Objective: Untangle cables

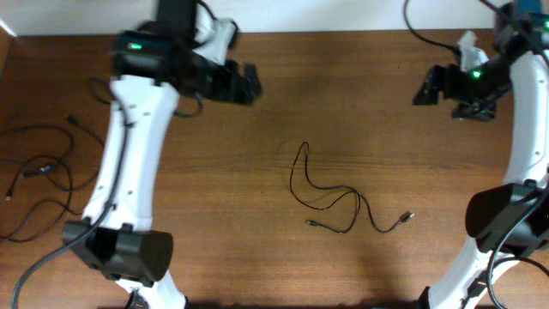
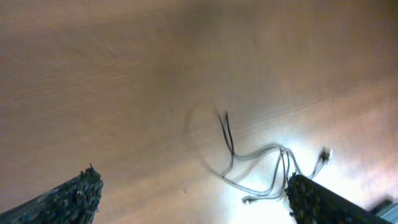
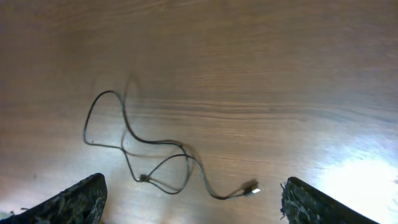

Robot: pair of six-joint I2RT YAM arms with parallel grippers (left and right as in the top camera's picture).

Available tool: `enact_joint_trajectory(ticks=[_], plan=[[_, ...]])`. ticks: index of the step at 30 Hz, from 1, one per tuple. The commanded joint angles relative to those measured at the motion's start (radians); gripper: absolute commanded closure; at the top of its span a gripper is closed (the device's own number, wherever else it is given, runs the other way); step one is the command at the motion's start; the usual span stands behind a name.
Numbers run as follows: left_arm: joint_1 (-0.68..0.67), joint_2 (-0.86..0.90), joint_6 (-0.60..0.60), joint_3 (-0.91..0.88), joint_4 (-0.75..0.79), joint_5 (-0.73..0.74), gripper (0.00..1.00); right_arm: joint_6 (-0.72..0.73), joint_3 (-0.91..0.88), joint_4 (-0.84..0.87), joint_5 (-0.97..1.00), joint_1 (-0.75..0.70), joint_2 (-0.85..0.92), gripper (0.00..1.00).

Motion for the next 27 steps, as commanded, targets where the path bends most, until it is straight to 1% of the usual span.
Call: enact_joint_trajectory(ticks=[1,2,3,4,5,6,7,9,12,13,15,16,17,18,20,22,23,24,25,27], plan=[[-0.123,-0.007,0.037,-0.252,0.16,-0.004,0.02,0.01,-0.003,0.0,0.012,-0.046,-0.008,0.09],[-0.151,-0.007,0.037,-0.327,0.246,-0.005,0.06,0.01,-0.003,0.0,0.012,-0.048,-0.008,0.09],[-0.183,-0.007,0.036,-0.425,0.359,-0.004,0.11,0.01,-0.003,0.0,0.012,-0.048,-0.008,0.09],[-0.206,-0.007,0.036,-0.49,0.424,-0.005,0.15,0.01,-0.003,0.0,0.012,-0.048,-0.008,0.09],[-0.225,-0.007,0.036,-0.557,0.475,-0.004,0.16,0.01,-0.003,0.0,0.012,-0.048,-0.008,0.09],[-0.237,-0.006,0.035,-0.603,0.509,-0.004,0.17,0.01,-0.003,-0.001,0.012,-0.048,-0.008,0.09],[-0.249,-0.004,0.035,-0.646,0.543,-0.005,0.21,0.01,-0.003,-0.001,0.012,-0.047,-0.008,0.09],[-0.278,0.023,0.032,-0.726,0.604,-0.004,0.24,0.01,-0.003,-0.004,0.012,-0.047,-0.008,0.09],[-0.297,0.1,0.028,-0.745,0.636,-0.004,0.35,0.01,-0.003,-0.008,0.012,-0.047,-0.008,0.09],[-0.299,0.127,0.029,-0.745,0.645,-0.004,0.42,0.01,-0.003,-0.009,0.012,-0.047,-0.008,0.09],[-0.299,0.151,0.003,-0.745,0.672,-0.004,0.82,0.009,-0.003,-0.008,0.012,-0.047,-0.008,0.09],[-0.299,0.148,-0.005,-0.737,0.693,-0.005,1.0,0.01,-0.003,-0.008,0.012,-0.047,-0.008,0.09],[-0.295,0.146,-0.023,-0.717,0.691,-0.004,1.0,0.009,-0.003,-0.008,0.012,-0.047,-0.008,0.09],[-0.277,0.132,-0.056,-0.659,0.664,-0.004,1.0,0.01,-0.003,-0.009,0.012,-0.047,-0.008,0.09],[-0.208,0.095,-0.062,-0.483,0.552,-0.023,1.0,0.009,-0.003,-0.013,0.013,-0.047,-0.008,0.09],[-0.069,0.077,-0.061,-0.189,0.383,-0.127,1.0,0.006,-0.003,-0.012,0.013,-0.047,-0.008,0.09],[-0.007,0.077,-0.061,-0.095,0.353,-0.149,1.0,0.006,-0.003,-0.013,0.013,-0.047,-0.008,0.09],[0.068,0.077,-0.061,-0.011,0.348,-0.154,1.0,0.006,-0.003,-0.016,0.013,-0.047,-0.008,0.09],[0.179,0.077,-0.062,0.08,0.359,-0.154,1.0,0.006,-0.003,-0.016,0.013,-0.047,-0.008,0.09],[0.335,0.077,-0.085,0.152,0.389,-0.154,1.0,0.006,-0.003,-0.016,0.013,-0.047,-0.008,0.09]])
